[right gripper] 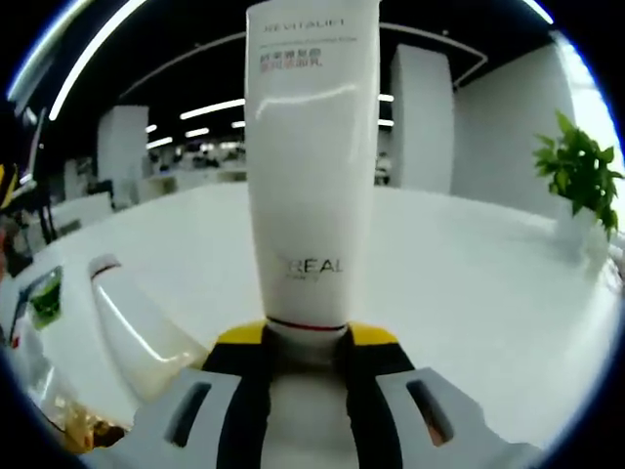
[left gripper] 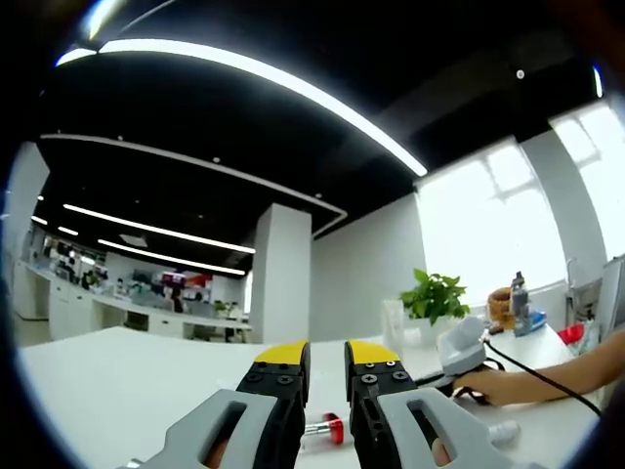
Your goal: Arrange the skincare products in the storage area until every visible bottle or jar stands upright without overlapping.
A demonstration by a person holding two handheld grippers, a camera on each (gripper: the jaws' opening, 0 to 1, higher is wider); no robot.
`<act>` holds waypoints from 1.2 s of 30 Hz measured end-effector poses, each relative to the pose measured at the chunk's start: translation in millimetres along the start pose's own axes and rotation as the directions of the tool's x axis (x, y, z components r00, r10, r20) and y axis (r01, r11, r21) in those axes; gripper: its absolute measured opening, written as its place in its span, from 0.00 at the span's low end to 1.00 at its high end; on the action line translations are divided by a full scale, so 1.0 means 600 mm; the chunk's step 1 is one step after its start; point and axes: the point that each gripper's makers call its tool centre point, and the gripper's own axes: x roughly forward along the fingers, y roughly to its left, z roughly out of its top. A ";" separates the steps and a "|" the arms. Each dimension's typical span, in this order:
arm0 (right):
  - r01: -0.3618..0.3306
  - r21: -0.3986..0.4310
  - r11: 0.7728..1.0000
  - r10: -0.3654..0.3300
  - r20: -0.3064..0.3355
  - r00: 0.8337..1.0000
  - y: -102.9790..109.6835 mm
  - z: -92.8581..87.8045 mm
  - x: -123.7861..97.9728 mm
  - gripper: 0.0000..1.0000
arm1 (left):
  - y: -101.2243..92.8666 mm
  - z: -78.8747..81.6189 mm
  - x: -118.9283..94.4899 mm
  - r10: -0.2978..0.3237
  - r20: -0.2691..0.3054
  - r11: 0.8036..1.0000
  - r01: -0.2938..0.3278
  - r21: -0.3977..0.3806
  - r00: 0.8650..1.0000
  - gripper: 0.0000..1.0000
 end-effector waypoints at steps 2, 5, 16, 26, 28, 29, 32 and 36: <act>-0.001 0.021 1.000 0.001 -0.007 1.000 0.001 0.002 -0.001 0.28 | 0.001 0.000 0.000 0.001 -0.001 1.000 -0.001 -0.005 1.000 0.14; 0.000 0.069 0.998 -0.001 0.009 1.000 -0.005 0.016 -0.012 0.32 | -0.002 0.002 -0.002 -0.002 0.005 1.000 0.002 -0.011 1.000 0.14; -0.067 0.177 0.982 0.009 0.308 0.951 -0.006 0.118 -0.119 0.57 | -0.001 0.006 -0.005 0.002 0.016 1.000 -0.002 -0.019 1.000 0.14; 0.034 -0.088 0.996 0.030 0.640 0.767 0.043 0.237 -0.202 0.83 | 0.004 0.005 -0.005 0.006 0.016 0.999 -0.006 -0.031 1.000 0.14; -0.021 -0.144 0.989 0.114 0.676 0.728 0.082 0.252 -0.218 0.90 | 0.004 0.006 -0.005 0.007 0.019 0.999 -0.007 -0.035 1.000 0.14; -0.065 -0.178 0.982 0.172 0.698 0.695 0.110 0.259 -0.228 0.91 | 0.005 0.007 -0.005 0.008 0.020 0.999 -0.007 -0.038 1.000 0.14; -0.178 -0.271 0.946 0.322 0.714 0.622 0.173 0.262 -0.244 0.85 | 0.007 0.005 -0.004 0.011 0.018 0.999 -0.010 -0.044 1.000 0.14; -0.204 -0.356 0.912 0.396 0.635 0.663 0.214 0.237 -0.225 0.81 | 0.010 0.005 -0.004 0.014 0.019 0.999 -0.013 -0.053 1.000 0.15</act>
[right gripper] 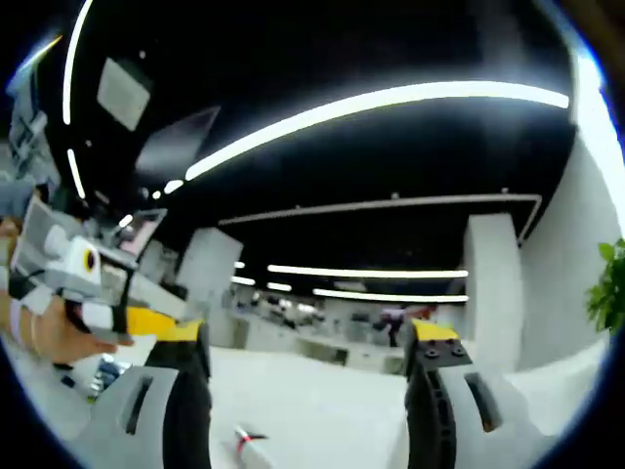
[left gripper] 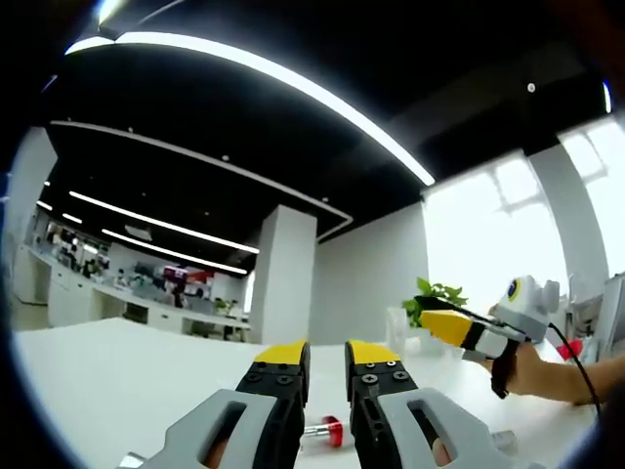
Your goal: Arrange the skincare products in the storage area until every visible bottle or jar stands upright without overlapping.
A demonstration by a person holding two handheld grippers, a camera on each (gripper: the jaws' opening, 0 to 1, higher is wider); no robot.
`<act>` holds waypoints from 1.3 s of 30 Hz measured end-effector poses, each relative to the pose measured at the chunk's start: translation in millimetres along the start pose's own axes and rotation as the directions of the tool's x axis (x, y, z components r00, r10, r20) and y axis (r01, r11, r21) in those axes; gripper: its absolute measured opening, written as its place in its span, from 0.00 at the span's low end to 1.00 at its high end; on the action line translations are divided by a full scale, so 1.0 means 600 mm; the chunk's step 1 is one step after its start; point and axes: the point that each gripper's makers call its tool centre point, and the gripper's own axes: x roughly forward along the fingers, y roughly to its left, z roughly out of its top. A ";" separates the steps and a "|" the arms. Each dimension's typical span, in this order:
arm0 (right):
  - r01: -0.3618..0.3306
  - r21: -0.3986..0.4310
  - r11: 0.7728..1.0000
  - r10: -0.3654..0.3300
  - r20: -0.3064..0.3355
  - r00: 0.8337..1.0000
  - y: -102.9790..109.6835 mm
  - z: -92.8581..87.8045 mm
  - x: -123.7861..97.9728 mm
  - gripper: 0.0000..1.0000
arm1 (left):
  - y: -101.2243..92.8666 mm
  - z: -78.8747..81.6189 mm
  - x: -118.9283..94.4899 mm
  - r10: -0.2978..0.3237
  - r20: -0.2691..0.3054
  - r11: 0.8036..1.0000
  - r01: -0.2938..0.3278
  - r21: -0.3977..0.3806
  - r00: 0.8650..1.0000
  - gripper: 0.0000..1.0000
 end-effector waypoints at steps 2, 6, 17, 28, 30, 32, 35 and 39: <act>-0.025 -0.028 0.999 0.024 -0.049 0.999 0.012 -0.019 0.005 0.82 | 0.002 0.000 0.001 0.004 0.000 1.000 -0.004 -0.004 1.000 0.15; -0.079 -0.030 0.996 0.075 -0.125 0.989 0.033 -0.047 0.012 0.81 | 0.009 -0.001 0.002 0.021 0.000 1.000 -0.021 -0.003 1.000 0.17; -0.292 -0.043 0.956 0.231 -0.507 0.831 0.044 -0.157 0.061 0.65 | 0.019 -0.015 0.011 0.078 -0.039 0.994 -0.075 0.075 0.996 0.21; -0.405 0.224 0.886 0.437 -0.692 0.574 0.121 -0.225 0.072 0.56 | 0.024 -0.002 0.003 0.093 0.001 0.995 -0.093 0.021 0.996 0.21; -0.421 0.266 0.867 0.472 -0.709 0.524 0.135 -0.239 0.071 0.58 | 0.025 -0.002 0.002 0.100 0.004 0.995 -0.100 0.010 0.995 0.21; -0.434 0.290 0.853 0.490 -0.731 0.475 0.144 -0.251 0.069 0.57 | 0.027 -0.002 0.002 0.106 0.009 0.994 -0.107 0.011 0.994 0.21; -0.458 0.244 0.855 0.436 -0.815 0.382 0.141 -0.281 0.063 0.52 | 0.028 -0.001 0.004 0.106 0.012 0.994 -0.106 0.003 0.994 0.21; -0.461 0.244 0.853 0.430 -0.828 0.359 0.147 -0.286 0.065 0.46 | 0.031 0.003 0.002 0.109 0.023 0.994 -0.109 -0.016 0.994 0.21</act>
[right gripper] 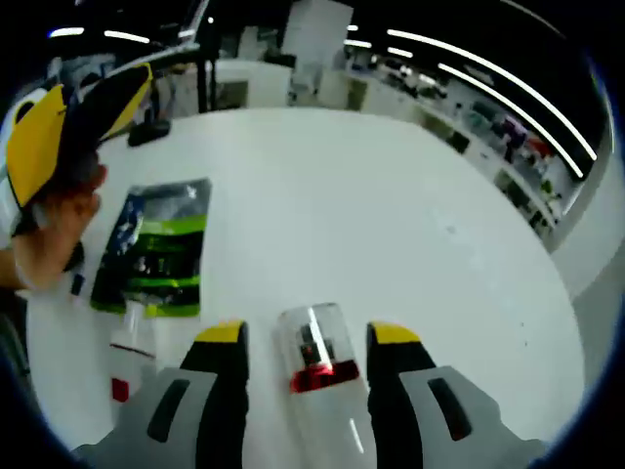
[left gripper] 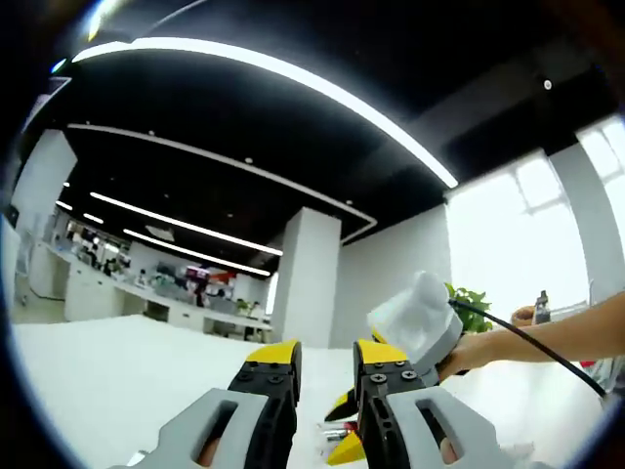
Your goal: Arrange the skincare products in the storage area until every visible bottle or jar stands upright without overlapping.
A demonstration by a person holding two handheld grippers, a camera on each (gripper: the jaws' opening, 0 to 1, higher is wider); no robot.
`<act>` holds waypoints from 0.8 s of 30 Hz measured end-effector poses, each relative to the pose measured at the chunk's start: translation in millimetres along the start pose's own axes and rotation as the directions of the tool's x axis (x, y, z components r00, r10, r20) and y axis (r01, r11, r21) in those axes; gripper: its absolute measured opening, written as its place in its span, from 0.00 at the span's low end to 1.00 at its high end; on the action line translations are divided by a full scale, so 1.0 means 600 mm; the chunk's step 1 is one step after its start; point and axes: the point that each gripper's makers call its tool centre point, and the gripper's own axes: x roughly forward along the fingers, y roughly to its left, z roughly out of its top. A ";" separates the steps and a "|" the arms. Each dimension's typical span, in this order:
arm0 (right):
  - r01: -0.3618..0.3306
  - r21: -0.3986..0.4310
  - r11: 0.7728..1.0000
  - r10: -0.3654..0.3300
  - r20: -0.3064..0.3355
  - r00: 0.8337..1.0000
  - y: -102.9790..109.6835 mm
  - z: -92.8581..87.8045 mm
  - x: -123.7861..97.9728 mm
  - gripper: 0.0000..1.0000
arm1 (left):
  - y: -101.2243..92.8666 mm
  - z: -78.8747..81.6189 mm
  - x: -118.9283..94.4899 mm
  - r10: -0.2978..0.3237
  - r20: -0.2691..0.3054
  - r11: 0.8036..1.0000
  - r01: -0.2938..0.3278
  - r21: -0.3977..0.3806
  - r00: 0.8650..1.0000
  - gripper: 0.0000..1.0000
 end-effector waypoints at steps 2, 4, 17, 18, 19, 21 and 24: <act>-0.003 0.007 1.000 0.004 -0.032 0.999 0.001 -0.006 0.002 0.44 | 0.002 0.000 0.002 0.002 0.001 1.000 -0.002 -0.012 1.000 0.21; 0.003 -0.013 1.000 -0.004 -0.069 0.998 -0.001 -0.012 0.006 0.38 | 0.004 0.000 0.003 0.003 0.002 1.000 -0.002 -0.022 1.000 0.21; 0.004 -0.021 1.000 -0.006 -0.099 0.995 -0.001 -0.020 0.015 0.33 | 0.004 -0.006 -0.005 0.018 -0.010 1.000 -0.018 0.022 1.000 0.21; 0.010 -0.016 1.000 -0.012 -0.102 0.995 -0.002 -0.021 0.014 0.33 | 0.004 -0.006 -0.007 0.022 -0.011 0.999 -0.022 0.035 1.000 0.21; 0.020 -0.013 1.000 -0.021 -0.103 0.994 -0.001 -0.020 0.014 0.33 | 0.004 -0.007 -0.008 0.026 -0.010 0.999 -0.025 0.040 1.000 0.21; 0.041 -0.041 0.998 -0.045 -0.097 0.994 -0.002 -0.019 0.012 0.32 | 0.004 -0.009 -0.009 0.027 -0.015 0.999 -0.026 0.046 1.000 0.21; 0.054 -0.098 0.994 -0.064 -0.097 0.993 -0.001 -0.014 0.012 0.29 | 0.005 -0.013 -0.012 0.031 -0.025 0.998 -0.030 0.054 0.999 0.21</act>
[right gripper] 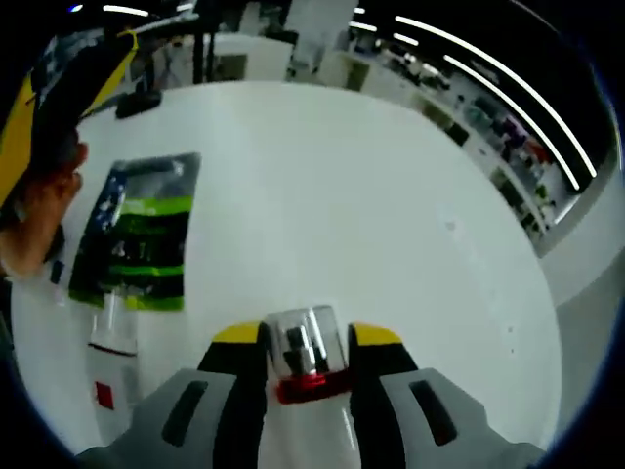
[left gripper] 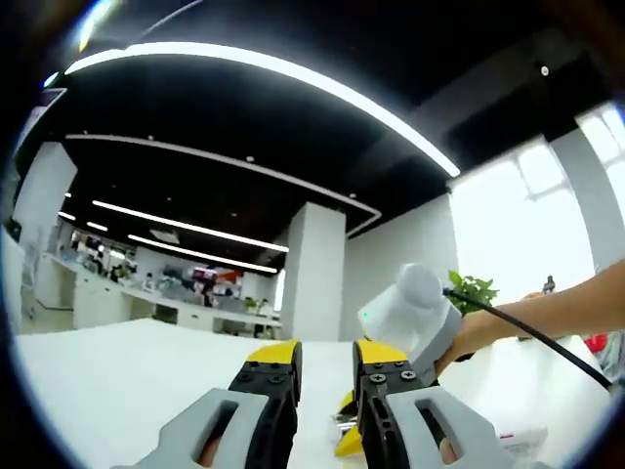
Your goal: Arrange the skincare products in the storage area until every visible bottle or jar stands upright without overlapping.
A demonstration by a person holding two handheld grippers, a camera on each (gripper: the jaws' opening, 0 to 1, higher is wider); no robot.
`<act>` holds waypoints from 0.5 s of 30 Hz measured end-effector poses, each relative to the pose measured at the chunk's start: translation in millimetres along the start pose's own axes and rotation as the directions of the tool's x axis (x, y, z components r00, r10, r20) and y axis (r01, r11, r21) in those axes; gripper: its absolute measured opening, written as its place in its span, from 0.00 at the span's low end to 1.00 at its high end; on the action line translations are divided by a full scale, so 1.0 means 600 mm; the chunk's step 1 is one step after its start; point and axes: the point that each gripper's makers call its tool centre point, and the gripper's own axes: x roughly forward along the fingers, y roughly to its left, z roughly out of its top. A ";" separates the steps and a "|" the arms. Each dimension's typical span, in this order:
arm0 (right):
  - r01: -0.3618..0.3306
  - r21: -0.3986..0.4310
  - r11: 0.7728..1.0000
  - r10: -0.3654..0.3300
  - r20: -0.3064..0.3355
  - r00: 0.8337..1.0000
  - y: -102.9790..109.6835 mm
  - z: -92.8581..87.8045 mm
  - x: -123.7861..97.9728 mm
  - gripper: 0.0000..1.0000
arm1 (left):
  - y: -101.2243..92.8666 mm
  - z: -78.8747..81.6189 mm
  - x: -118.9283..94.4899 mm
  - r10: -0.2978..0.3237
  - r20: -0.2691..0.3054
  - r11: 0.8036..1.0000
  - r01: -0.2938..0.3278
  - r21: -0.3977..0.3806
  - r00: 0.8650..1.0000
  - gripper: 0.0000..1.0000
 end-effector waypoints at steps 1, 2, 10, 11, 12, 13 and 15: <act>0.002 -0.011 1.000 -0.002 0.013 1.000 0.000 0.002 0.001 0.29 | 0.001 -0.001 -0.001 0.003 -0.001 1.000 -0.003 0.002 1.000 0.21; -0.001 -0.022 1.000 0.002 0.028 1.000 0.000 0.004 0.001 0.28 | 0.002 -0.001 -0.002 0.005 -0.001 1.000 -0.005 0.000 1.000 0.21; -0.027 -0.049 0.998 0.029 0.043 0.999 0.005 0.014 -0.007 0.27 | 0.025 -0.011 0.000 0.035 -0.013 0.998 -0.035 -0.055 0.999 0.21; -0.022 -0.050 0.998 0.025 0.051 0.998 0.003 0.017 -0.010 0.27 | 0.026 -0.011 0.000 0.037 -0.013 0.997 -0.038 -0.060 0.999 0.21; -0.017 -0.049 0.999 0.020 0.060 0.998 0.001 0.021 -0.013 0.27 | 0.027 -0.011 0.000 0.040 -0.013 0.997 -0.040 -0.064 0.999 0.21; -0.008 -0.040 0.999 0.011 0.085 0.996 -0.006 0.029 -0.017 0.27 | 0.028 -0.011 -0.001 0.042 -0.011 0.997 -0.043 -0.068 0.999 0.21; 0.022 -0.008 1.000 -0.021 0.132 0.991 -0.019 0.045 -0.028 0.27 | 0.029 -0.009 -0.001 0.045 -0.007 0.996 -0.045 -0.076 0.999 0.21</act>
